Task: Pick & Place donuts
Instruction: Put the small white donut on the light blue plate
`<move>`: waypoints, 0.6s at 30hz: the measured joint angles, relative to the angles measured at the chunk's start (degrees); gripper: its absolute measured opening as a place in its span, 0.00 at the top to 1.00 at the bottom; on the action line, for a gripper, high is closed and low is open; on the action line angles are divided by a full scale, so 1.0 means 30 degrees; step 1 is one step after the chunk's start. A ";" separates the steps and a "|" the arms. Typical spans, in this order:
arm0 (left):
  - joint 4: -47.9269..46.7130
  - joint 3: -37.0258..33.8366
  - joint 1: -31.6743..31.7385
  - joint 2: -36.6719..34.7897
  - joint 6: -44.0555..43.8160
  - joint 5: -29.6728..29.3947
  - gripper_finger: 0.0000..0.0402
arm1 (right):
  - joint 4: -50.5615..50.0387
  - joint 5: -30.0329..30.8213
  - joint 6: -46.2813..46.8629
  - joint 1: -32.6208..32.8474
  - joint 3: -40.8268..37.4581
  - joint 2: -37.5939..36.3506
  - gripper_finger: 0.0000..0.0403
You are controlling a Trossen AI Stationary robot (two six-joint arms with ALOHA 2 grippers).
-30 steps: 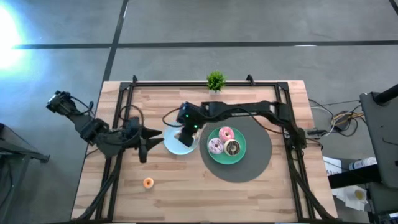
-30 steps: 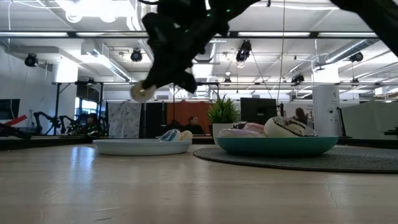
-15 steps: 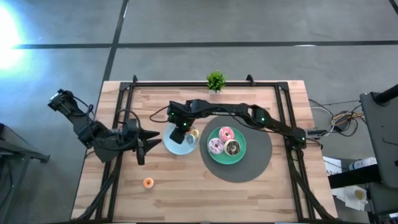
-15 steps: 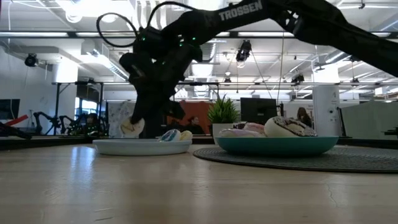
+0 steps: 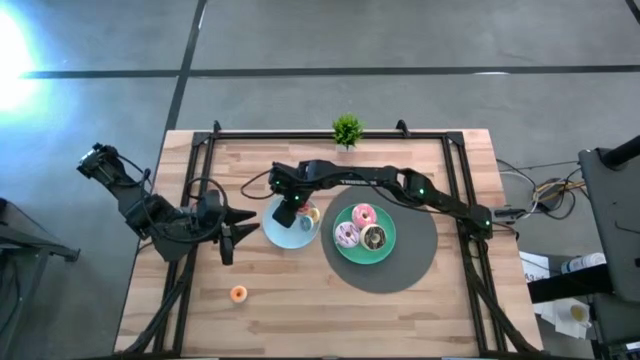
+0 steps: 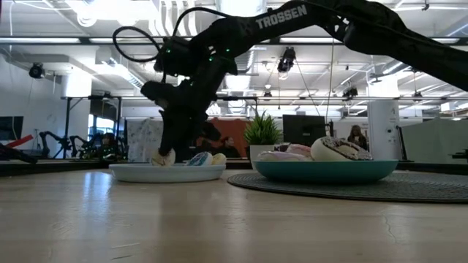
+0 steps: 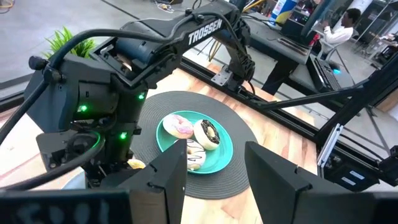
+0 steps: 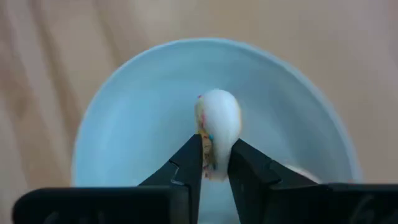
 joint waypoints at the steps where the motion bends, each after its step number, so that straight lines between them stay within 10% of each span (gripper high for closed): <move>1: -0.0004 0.0000 0.0000 0.0000 -0.0004 0.0006 0.66 | 0.0002 0.0297 -0.0037 0.0000 0.0000 0.0000 0.83; 18: -0.0011 0.0000 0.0000 0.0000 -0.0080 -0.0009 0.66 | -0.2184 0.4275 -0.1681 0.0000 -0.0007 -0.0115 0.66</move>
